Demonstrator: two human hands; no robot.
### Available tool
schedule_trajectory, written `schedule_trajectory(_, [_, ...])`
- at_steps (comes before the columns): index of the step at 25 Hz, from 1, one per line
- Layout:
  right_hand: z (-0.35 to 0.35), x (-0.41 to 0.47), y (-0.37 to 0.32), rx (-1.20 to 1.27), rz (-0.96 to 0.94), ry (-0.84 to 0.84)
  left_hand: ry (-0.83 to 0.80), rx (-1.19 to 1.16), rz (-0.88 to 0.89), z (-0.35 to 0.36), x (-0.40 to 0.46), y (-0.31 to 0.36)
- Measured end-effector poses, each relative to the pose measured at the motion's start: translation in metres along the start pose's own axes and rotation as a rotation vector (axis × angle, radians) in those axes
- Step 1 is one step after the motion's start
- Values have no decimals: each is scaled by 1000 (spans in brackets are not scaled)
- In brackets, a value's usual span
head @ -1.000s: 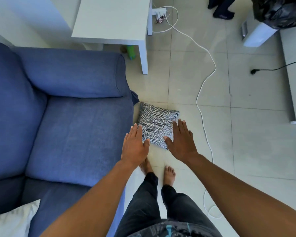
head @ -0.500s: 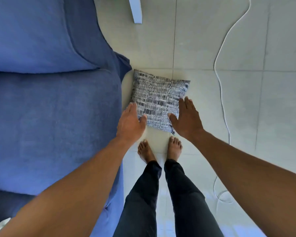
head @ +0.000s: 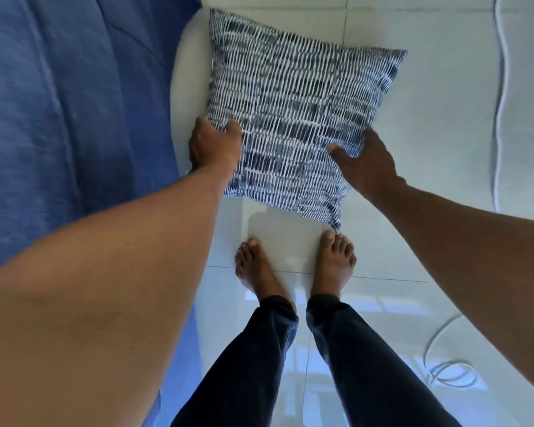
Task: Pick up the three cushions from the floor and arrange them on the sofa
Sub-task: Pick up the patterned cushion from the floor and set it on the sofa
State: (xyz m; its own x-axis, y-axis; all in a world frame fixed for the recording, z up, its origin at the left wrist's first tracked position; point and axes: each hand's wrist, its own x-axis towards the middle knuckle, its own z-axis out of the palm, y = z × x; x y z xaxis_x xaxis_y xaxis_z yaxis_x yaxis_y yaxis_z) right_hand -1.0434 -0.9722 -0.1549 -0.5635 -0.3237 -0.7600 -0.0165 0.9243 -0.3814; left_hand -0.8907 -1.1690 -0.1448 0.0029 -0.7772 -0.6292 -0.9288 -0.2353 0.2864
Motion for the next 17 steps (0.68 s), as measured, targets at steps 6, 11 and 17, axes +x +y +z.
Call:
schedule_trajectory(6, [8, 20, -6, 548, 209, -5, -167, -266, -154, 15, 34, 2])
schedule_trajectory(11, [-55, -40, -47, 637, 216, 45, -201, -467, -216, -39, -31, 22])
schedule_trajectory(17, [-161, -165, -90, 673, 181, 47, -344, -689, -234, -146, -160, 56])
